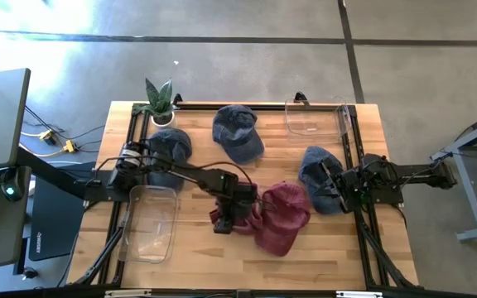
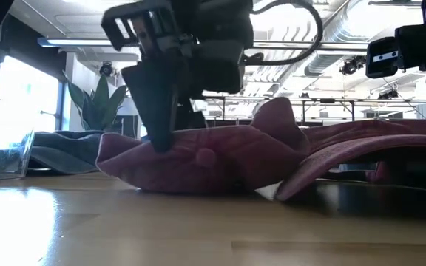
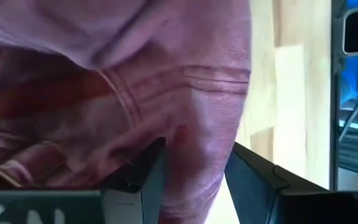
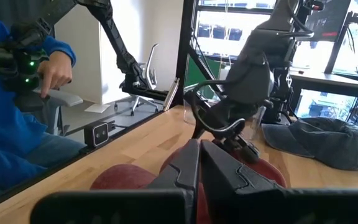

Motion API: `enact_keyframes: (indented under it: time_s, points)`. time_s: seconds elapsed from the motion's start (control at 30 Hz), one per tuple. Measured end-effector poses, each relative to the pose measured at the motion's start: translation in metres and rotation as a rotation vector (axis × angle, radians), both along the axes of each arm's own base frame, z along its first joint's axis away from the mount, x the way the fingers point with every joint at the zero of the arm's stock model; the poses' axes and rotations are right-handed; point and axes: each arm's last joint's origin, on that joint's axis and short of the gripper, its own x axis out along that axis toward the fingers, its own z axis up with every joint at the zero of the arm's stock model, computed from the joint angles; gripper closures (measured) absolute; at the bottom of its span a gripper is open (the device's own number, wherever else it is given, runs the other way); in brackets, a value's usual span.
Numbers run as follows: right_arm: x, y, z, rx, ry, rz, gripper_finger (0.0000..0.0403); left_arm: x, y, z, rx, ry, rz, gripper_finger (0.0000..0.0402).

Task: Pick & Place hat
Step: Put the left red cap into the bottom transparent bin

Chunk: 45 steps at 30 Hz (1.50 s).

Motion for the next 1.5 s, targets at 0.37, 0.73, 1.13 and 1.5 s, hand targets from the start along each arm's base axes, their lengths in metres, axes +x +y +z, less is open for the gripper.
enact_keyframes:
  time_s: [0.37, 0.73, 1.13, 1.5]
  points:
    - [0.0, 0.0, 0.0, 0.0, 0.0, 0.0, 0.0391, 0.016, -0.001, 0.018, 0.238, -0.143, -0.017, 0.0247]
    - [0.0, 0.0, 0.0, 0.0, 0.0, 0.0, 0.0391, 0.009, -0.046, 0.084, 0.46, -0.162, -0.086, 0.0215]
    - [0.0, 0.0, 0.0, 0.0, 0.0, 0.0, 0.0391, -0.005, -0.111, 0.073, 0.582, -0.267, -0.149, 0.0121]
    - [0.0, 0.0, 0.0, 0.0, 0.001, 0.0, 0.0391, -0.008, -0.145, 0.034, 1.068, -0.441, -0.283, 0.0162]
